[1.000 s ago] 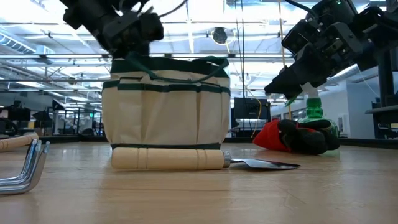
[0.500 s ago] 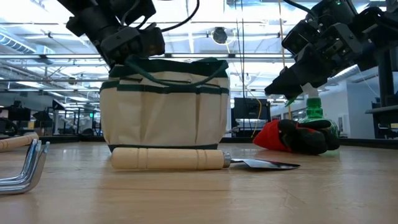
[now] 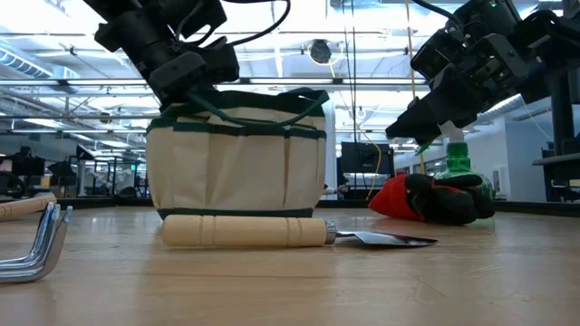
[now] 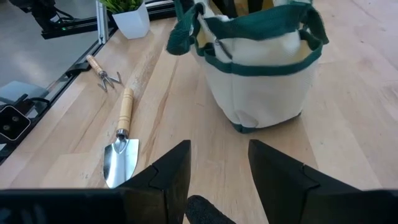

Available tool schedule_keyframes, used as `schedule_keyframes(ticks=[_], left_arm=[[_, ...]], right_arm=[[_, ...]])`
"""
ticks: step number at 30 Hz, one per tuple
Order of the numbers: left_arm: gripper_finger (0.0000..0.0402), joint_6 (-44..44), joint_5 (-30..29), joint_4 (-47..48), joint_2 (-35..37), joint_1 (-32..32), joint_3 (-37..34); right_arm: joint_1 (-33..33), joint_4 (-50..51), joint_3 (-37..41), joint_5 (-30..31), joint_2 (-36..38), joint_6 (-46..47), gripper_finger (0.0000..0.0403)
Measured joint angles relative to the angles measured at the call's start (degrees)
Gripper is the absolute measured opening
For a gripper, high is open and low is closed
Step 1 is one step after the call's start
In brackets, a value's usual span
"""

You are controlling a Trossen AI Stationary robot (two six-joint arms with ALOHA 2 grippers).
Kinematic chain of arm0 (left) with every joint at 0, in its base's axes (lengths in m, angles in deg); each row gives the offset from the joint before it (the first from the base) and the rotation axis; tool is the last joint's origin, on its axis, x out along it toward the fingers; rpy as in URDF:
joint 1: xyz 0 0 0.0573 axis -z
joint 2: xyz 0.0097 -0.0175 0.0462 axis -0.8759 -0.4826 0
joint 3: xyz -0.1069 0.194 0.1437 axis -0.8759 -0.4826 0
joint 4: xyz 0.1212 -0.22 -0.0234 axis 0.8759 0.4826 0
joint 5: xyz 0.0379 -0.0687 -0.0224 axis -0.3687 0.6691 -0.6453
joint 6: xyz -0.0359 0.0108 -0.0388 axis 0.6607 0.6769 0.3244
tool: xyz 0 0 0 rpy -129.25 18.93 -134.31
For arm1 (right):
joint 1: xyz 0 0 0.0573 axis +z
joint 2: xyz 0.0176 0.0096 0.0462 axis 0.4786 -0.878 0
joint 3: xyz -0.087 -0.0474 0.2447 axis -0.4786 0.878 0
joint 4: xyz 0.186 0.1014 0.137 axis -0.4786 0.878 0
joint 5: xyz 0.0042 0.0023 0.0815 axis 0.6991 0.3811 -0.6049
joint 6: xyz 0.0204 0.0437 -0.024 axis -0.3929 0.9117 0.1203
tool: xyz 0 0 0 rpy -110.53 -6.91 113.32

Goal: Pick & Place Garden tools in Gardening bag
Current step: Put the top brown trowel into the green gardening bag, then put the right brown trowel into the green gardening bag

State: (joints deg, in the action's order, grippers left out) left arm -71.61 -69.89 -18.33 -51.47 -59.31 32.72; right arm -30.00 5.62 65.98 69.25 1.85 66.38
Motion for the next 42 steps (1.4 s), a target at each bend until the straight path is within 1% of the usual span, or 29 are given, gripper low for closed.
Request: schedule_keyframes(ticks=[5, 10, 42], left_arm=[[0.0132, -0.05, -0.18, -0.02, 0.00, 0.01, 0.00], [0.0144, -0.05, -1.01, -0.02, 0.00, -0.01, 0.00], [0.0145, -0.44, -1.03, -0.66, 0.00, 0.01, -0.02]], right_arm=[[0.02, 0.00, 0.00, -0.01, 0.00, 0.00, 0.0157], [0.01, 0.00, 0.00, 0.01, 0.00, 0.00, 0.0157], [0.01, -0.02, 0.00, 0.01, 0.00, -0.02, 0.0157]])
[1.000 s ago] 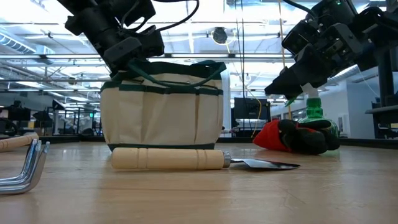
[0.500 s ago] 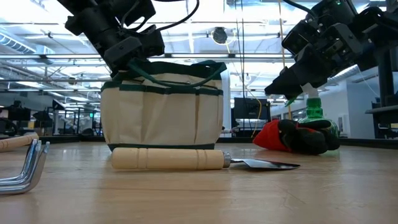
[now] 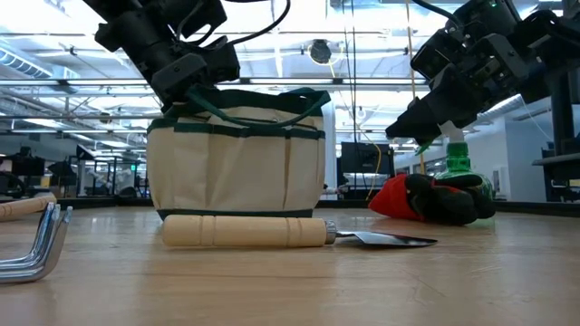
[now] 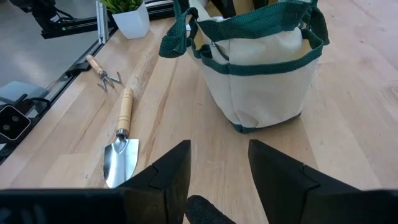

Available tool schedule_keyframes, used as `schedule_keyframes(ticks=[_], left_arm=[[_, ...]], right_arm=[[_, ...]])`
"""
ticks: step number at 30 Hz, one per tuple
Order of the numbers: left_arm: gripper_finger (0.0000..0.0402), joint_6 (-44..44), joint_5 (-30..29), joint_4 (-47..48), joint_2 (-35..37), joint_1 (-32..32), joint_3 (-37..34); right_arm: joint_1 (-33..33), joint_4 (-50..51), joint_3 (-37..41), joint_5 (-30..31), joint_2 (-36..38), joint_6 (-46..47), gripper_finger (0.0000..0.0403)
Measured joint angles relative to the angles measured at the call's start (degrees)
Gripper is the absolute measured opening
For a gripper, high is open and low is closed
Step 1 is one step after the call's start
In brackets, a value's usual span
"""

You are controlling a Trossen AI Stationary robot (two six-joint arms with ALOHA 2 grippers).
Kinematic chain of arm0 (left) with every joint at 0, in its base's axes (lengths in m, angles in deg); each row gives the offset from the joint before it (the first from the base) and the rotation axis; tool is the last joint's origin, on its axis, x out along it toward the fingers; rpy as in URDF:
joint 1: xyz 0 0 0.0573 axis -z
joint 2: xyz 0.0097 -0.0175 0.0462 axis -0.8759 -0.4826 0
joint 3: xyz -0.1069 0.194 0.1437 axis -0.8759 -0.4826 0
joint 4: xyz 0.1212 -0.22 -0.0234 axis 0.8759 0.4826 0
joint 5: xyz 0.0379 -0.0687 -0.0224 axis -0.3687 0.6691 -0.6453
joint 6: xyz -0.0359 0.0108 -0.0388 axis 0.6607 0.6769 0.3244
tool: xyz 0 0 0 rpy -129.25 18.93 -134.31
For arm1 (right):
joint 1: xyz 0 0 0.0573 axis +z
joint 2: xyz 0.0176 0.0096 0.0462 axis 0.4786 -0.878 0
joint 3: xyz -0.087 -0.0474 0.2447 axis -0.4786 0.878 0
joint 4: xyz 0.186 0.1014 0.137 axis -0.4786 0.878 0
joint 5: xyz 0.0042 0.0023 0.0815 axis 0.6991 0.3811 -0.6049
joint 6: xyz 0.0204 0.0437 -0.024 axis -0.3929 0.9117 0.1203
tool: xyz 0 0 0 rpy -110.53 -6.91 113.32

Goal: Pick & Place Garden tools in Gardening bag
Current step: Put the right brown trowel into the green gardening bag

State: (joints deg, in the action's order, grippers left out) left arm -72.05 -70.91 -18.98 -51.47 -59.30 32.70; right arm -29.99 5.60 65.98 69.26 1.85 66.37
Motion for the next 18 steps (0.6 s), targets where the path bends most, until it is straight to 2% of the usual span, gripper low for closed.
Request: schedule_keyframes(ticks=[8, 18], left_arm=[[0.0145, 0.00, 0.02, 0.06, 1.61, 0.04, -0.02], [0.0145, 0.05, 0.04, 0.37, 7.86, 0.13, -0.03]], right_arm=[[-0.02, -1.13, 0.00, 0.00, -0.02, -1.07, 0.0157], [-0.01, -2.92, 0.00, -0.02, -0.02, -1.07, 0.0157]])
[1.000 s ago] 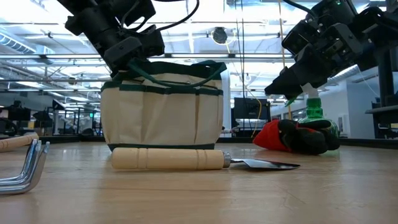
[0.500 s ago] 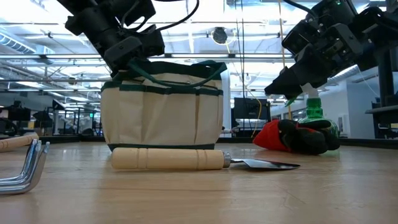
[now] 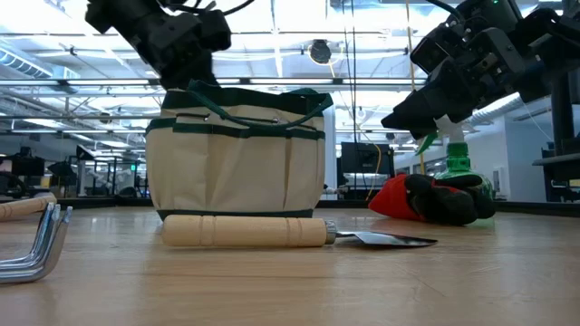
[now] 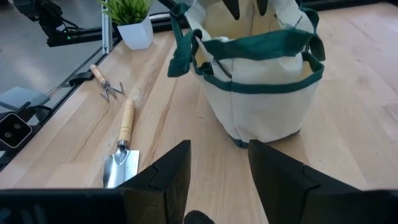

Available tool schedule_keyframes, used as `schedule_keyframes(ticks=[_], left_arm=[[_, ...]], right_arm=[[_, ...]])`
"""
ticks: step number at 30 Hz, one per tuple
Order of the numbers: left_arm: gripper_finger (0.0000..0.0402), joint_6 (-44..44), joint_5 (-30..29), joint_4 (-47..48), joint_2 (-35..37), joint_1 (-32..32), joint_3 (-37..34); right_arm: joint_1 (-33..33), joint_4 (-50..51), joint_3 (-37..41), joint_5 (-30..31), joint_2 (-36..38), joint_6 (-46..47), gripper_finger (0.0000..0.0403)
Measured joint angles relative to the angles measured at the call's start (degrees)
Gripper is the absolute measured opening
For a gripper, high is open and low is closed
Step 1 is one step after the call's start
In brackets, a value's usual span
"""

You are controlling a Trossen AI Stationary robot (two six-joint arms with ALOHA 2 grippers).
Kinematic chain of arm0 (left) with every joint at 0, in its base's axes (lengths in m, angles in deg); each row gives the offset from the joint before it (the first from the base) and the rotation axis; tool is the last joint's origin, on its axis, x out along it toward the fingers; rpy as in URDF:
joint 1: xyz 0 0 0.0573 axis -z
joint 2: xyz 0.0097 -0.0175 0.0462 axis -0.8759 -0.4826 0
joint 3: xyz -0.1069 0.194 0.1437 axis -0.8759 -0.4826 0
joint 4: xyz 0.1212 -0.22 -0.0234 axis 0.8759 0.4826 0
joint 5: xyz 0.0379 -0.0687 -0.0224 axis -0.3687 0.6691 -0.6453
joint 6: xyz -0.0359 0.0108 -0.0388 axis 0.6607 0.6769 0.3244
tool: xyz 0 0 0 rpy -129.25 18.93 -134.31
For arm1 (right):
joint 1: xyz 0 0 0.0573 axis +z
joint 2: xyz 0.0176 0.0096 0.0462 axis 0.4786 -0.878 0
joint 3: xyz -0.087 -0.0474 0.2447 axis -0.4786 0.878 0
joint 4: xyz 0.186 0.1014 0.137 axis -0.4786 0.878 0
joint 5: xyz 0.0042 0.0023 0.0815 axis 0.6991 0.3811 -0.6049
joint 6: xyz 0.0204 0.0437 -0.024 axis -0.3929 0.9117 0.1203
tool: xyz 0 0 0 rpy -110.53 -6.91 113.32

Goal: Pick & Place Garden tools in Gardening bag
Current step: Put the right brown trowel into the green gardening bag

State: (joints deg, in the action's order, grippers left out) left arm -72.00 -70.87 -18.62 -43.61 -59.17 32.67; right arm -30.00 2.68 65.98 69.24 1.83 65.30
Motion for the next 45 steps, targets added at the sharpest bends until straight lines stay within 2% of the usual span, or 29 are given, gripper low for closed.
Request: schedule_keyframes(ticks=[19, 27, 33, 35, 41, 45], left_arm=[[0.0145, 2.49, -0.06, 5.89, 9.99, 0.00, 0.03], [0.0145, 5.28, -0.26, 10.68, 14.67, -0.04, 0.03], [0.0145, 7.80, -4.14, 16.75, 16.89, -0.02, 0.03], [0.0145, 9.40, -4.75, 19.23, 17.41, -0.02, 0.03], [0.0145, 13.25, -4.96, 22.77, 17.36, -0.02, 0.00], [0.0145, 13.85, -4.97, 22.90, 17.38, 0.00, 0.03]], right_arm=[[0.10, -0.69, 0.02, -0.02, 0.00, 0.02, 0.0157], [3.58, -4.14, 0.04, 0.00, 0.00, -0.70, 0.0157], [7.72, -8.30, 0.04, 0.14, 0.00, -0.93, 0.0157], [9.16, -9.41, 0.04, 1.65, 0.00, -0.99, 0.0157], [13.00, -10.87, 0.02, 11.54, -0.39, -0.91, 0.0157], [14.88, -13.11, 0.02, 12.22, -1.25, -0.90, 0.0157]])
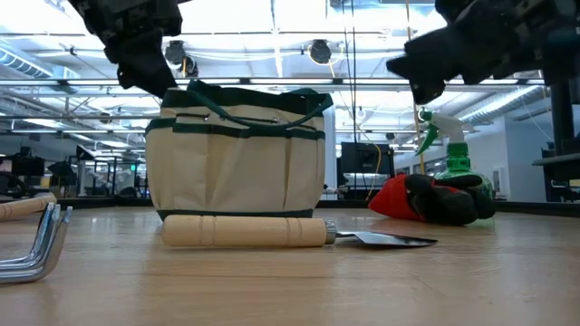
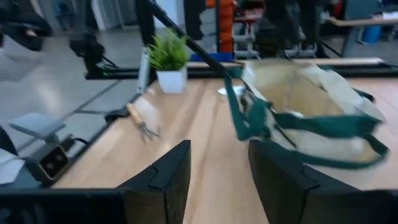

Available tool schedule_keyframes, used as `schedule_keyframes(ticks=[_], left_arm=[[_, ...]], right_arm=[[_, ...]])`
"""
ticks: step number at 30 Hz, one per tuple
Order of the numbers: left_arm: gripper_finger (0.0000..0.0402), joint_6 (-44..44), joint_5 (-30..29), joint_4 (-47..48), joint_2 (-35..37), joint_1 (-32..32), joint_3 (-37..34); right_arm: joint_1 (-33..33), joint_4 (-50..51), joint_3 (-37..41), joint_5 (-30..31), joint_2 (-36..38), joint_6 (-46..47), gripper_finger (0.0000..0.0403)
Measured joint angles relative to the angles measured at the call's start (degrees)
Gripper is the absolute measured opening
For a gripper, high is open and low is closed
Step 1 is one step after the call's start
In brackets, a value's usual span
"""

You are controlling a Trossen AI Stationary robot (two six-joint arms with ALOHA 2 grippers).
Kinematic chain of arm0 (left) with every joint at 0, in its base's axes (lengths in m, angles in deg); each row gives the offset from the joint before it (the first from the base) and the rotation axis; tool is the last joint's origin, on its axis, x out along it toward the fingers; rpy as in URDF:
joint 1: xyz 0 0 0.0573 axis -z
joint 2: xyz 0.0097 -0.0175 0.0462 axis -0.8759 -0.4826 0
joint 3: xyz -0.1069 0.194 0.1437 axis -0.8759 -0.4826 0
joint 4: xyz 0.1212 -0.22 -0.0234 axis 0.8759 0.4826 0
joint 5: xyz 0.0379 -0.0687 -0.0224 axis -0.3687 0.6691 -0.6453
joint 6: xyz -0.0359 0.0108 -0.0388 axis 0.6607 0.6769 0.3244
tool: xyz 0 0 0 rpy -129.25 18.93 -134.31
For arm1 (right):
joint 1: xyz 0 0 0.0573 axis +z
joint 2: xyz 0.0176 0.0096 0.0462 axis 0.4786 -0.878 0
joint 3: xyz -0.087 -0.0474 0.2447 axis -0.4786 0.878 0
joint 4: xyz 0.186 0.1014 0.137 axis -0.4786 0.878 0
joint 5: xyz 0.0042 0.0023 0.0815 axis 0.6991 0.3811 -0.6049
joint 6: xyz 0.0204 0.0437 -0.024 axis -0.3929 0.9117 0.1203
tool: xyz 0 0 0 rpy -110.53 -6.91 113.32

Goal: Pick & Place Garden tools in Gardening bag
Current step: Put the right brown trowel into the green gardening bag

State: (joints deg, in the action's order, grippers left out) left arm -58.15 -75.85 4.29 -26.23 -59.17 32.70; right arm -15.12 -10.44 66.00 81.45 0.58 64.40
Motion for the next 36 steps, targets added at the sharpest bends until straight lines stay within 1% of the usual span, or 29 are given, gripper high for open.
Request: schedule_keyframes(ticks=[6, 9, 14, 20, 27, 36], left_arm=[[0.0145, 0.79, 0.01, -0.01, 0.00, 0.00, 0.00], [0.0145, 0.92, 0.01, -0.04, -0.01, 0.00, 0.00], [0.0145, 1.95, 0.04, -0.03, -0.02, 0.00, 0.00], [0.0145, 1.92, 0.46, 0.00, -0.02, 0.07, 0.00], [0.0145, 3.07, 0.52, 0.54, -0.04, 0.84, 0.00], [0.0145, 4.72, 0.45, 0.90, -0.04, 2.50, 0.00]], right_arm=[[2.56, -8.08, -0.63, 0.07, -4.23, -2.14, 0.0157], [3.63, -7.59, -3.36, 0.02, -7.49, -2.89, 0.0157], [4.51, -5.35, -10.16, -0.20, -14.15, -3.50, 0.0159], [6.17, -2.15, -16.78, -0.26, -20.66, -4.04, 0.0187], [8.64, -2.02, -21.49, -0.21, -26.52, -5.37, 0.0220], [8.87, 1.30, -27.41, -0.04, -36.37, -1.03, 0.0224]])
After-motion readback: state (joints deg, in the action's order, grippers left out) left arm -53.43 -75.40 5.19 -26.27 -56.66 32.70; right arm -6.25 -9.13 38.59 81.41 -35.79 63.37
